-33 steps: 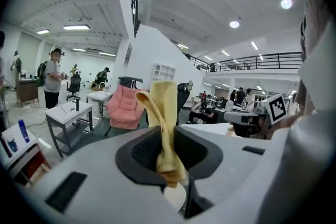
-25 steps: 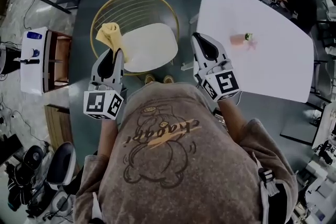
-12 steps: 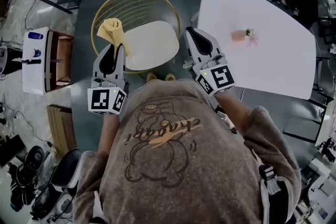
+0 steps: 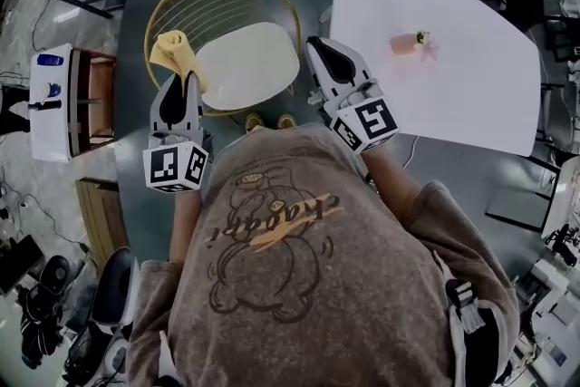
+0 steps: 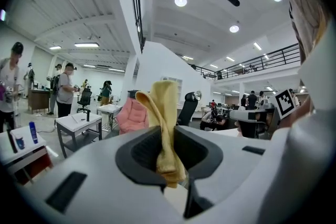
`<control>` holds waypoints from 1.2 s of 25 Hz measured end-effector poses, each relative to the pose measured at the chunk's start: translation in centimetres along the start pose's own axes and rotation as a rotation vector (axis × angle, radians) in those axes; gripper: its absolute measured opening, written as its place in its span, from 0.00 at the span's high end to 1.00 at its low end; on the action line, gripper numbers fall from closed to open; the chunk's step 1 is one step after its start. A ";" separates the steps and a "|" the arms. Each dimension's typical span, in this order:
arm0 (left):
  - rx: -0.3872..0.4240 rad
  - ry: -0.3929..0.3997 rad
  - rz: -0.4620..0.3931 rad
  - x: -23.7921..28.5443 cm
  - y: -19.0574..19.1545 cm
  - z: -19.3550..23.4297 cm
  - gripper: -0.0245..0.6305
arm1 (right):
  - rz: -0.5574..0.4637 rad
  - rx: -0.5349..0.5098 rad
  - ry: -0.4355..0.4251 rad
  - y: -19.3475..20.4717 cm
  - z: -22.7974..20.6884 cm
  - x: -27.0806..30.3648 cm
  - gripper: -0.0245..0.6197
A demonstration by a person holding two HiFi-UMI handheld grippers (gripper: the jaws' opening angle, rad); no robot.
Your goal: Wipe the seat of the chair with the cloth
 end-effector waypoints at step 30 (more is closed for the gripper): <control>-0.038 0.024 0.063 -2.8 1.8 -0.4 0.85 | 0.008 -0.022 -0.123 -0.6 4.4 0.4 0.92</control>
Point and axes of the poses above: the fingertips, and each gripper's own axes: x forward along the fingers, z to its left, y out of its underside, the point moved 1 cm from there along -x, backward along the fingers, and after that the axes turned 5 degrees about -x, right-handed, at the moved point
